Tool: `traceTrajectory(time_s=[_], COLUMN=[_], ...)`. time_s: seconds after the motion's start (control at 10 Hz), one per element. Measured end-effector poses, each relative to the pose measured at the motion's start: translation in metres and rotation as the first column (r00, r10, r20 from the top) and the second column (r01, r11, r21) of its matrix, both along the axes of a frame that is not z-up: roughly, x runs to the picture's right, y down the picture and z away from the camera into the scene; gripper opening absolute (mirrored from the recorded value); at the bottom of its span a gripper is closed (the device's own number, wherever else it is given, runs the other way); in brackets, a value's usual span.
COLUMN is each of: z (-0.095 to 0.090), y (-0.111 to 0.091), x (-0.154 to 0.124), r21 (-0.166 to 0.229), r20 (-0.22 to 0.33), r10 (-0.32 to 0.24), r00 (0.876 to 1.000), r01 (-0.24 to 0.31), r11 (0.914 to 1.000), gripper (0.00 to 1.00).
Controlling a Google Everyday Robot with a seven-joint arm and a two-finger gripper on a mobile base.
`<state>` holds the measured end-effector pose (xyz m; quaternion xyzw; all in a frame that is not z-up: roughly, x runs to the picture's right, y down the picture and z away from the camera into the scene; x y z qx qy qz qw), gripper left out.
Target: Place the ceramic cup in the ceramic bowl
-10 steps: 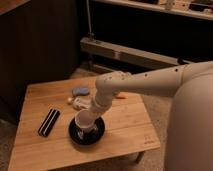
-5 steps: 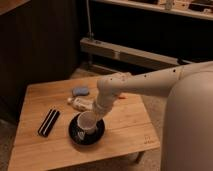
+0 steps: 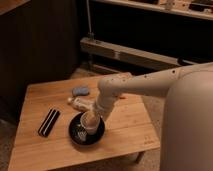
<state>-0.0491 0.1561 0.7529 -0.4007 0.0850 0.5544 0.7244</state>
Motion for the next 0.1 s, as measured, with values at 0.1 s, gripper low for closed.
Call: traceTrajectory(time_s=[0.1], z=[0.0001], y=[-0.0001], x=[0.0000], r21=[0.001], r20=[0.000], r10=[0.001], r00=[1.000], r01=[-0.001], r11=[1.0000], gripper=[0.80])
